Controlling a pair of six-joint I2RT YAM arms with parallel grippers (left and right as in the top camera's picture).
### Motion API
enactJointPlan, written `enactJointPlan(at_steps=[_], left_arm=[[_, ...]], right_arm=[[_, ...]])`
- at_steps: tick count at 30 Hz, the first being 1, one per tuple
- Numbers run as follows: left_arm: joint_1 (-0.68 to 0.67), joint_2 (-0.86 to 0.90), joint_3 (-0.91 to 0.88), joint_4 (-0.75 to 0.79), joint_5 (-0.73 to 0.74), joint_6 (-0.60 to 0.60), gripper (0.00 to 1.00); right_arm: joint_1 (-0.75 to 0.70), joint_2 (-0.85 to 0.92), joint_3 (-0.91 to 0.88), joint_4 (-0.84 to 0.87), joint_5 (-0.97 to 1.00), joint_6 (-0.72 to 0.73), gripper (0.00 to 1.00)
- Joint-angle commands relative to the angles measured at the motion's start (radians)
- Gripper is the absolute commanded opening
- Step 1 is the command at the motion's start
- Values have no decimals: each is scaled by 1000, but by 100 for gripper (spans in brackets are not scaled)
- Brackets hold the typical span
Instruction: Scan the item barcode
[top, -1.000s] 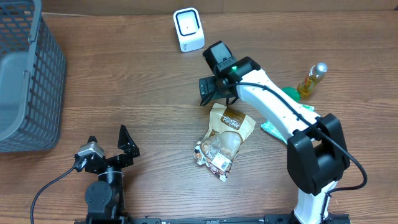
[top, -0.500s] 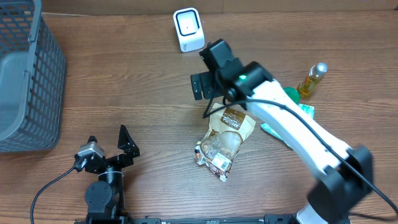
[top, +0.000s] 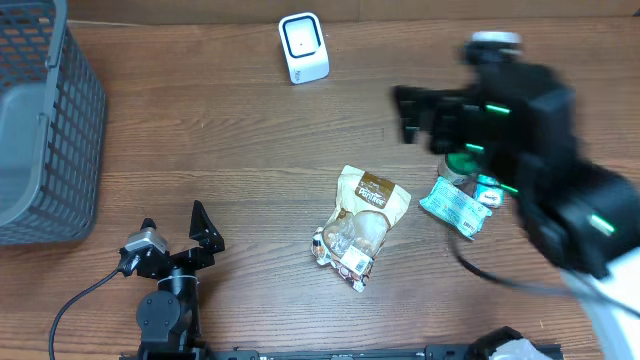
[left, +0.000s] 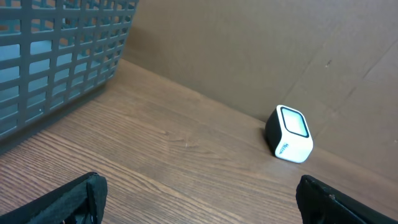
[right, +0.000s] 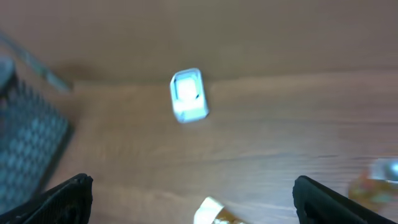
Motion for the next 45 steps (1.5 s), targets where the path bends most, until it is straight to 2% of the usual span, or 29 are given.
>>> enactJointPlan(at_steps=[1,6,16,26,32,40,45], left_arm=[[2,-11,-3,1,3,31,100],[2,-11,-3,1,3,31,100],[2,-11,-3,1,3,31,100],[2,-11,-3,1,3,31,99],[2,-11,-3,1,3,31,99],[2,-11,-3,1,3,31,99],[2,-11,-3,1,3,31,100]], right_arm=[[-106,-123,-40,-10,-63,8,100],[-219,-330,-166,-7,-38,-7,100],[-240,-764,-573,76,-16,-3,100],[-331,-1055,-945,235,-64,12,100],[-341,-1183,-1131,521,-62,12,100],[-341,-1182,-1339,1110,-61,11,100],[-341,-1182,-1458,1341,-75,12,100]])
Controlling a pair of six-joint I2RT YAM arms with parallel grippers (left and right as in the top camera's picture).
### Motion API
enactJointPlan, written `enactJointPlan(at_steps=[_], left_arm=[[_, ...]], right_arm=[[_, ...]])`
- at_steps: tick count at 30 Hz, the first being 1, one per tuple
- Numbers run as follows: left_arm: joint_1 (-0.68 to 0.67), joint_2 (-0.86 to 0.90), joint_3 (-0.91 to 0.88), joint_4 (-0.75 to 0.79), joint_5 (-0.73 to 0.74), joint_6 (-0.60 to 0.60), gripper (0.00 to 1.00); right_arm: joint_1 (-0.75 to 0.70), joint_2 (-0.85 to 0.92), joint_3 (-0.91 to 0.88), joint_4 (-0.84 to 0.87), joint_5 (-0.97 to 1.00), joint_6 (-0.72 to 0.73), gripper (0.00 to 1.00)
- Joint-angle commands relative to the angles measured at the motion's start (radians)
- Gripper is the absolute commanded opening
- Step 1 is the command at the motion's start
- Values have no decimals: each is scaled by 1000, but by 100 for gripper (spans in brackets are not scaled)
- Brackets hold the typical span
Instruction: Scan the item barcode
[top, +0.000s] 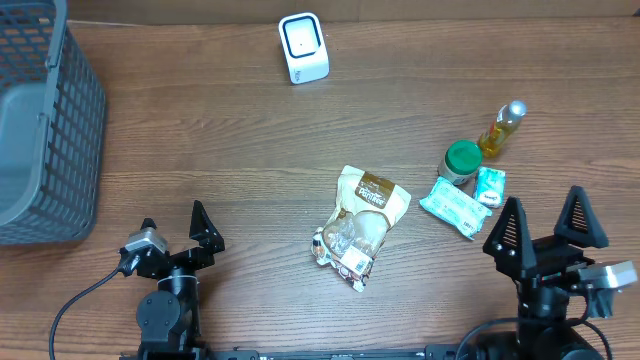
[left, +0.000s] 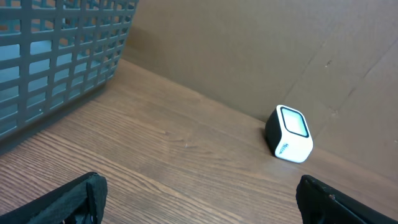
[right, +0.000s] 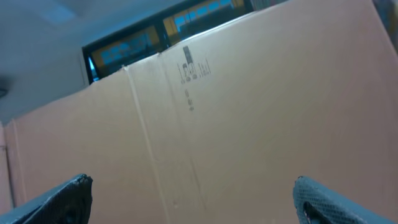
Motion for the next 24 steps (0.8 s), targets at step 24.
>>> enactJointPlan(at_steps=[24], left_arm=[[2,-11,-3,1,3,31,99]], right_arm=[[-4,-9,-205,-208,-49,23,100]])
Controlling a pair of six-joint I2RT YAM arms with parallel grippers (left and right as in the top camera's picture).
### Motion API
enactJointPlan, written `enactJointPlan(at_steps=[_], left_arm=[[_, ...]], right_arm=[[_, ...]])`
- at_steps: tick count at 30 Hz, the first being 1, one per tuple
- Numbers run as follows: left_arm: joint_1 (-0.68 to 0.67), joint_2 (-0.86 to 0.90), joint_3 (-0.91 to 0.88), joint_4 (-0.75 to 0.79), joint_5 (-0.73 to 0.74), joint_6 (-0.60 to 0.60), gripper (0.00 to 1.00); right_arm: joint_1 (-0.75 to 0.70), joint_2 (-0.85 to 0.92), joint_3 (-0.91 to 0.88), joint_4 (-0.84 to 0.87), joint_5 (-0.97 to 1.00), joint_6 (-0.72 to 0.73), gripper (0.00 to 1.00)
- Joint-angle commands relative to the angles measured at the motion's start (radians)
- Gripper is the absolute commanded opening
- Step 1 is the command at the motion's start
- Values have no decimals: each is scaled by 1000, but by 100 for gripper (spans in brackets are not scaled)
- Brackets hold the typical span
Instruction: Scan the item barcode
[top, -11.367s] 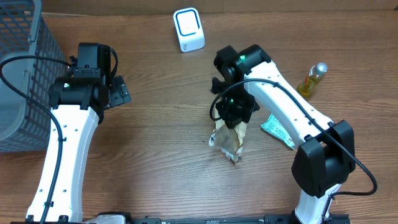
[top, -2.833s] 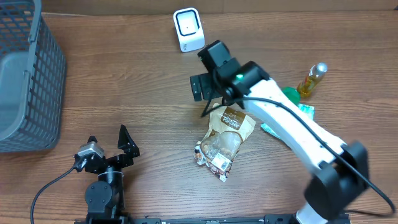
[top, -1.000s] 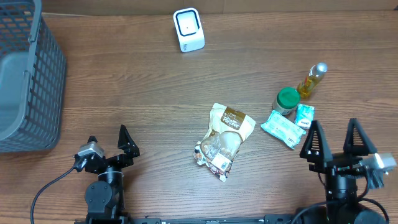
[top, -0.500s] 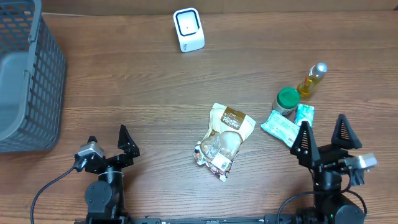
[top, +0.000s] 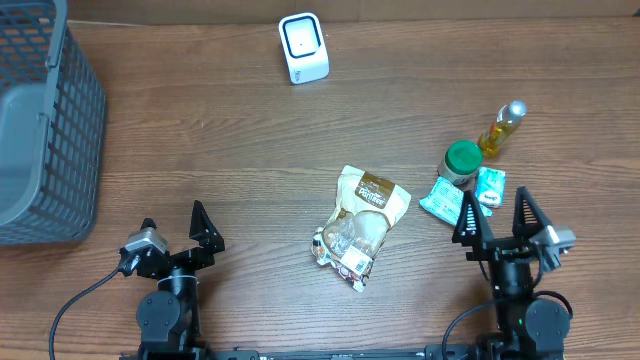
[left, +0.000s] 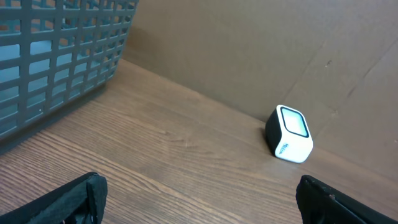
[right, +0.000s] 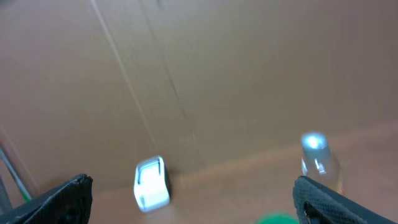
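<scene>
The white barcode scanner (top: 303, 47) stands at the table's far edge, also seen as the scanner (left: 289, 134) and blurred as the scanner (right: 152, 183). A beige snack bag (top: 361, 224) lies mid-table. My left gripper (top: 175, 240) rests open at the near left, fingertips (left: 74, 199) wide apart, holding nothing. At the near right my right gripper (top: 505, 225) stands open just in front of a green-and-white packet (top: 456, 206); its view points up past the green-lidded jar (right: 277, 219) and bottle (right: 318, 154).
A grey mesh basket (top: 45, 130) fills the far left corner. A green-lidded jar (top: 462, 162), a yellow oil bottle (top: 500, 127) and a small green packet (top: 489, 186) cluster at the right. A cardboard wall (left: 249, 50) backs the table.
My right gripper has shifted a little left and toward the packets at the near right, and its camera has tilted down from the cardboard wall to the scanner and bottle. The left arm has not moved.
My right arm was raised and blurred over the jar and packets at the right, open. Then it sat low at the near right edge, facing the wall. Now it stands just in front of the packets. The left gripper and the items stayed put.
</scene>
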Motion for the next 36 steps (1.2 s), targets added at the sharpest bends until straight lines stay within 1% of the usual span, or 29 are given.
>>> enactJointPlan(at_steps=[1,5,9,36], left_arm=[[2,-11,-3,1,3,30,99],[2,-11,-3,1,3,30,99],[2,-11,-3,1,3,30,100],[2,-11,-3,1,3,30,100]], right_arm=[[-4,-9,-11,-87,-3,4,100],[-4,-9,-11,-197,-2,4,100],[-4,-9,-11,-232,-3,4,100],[0,-9,-11,-233,-3,4,100]])
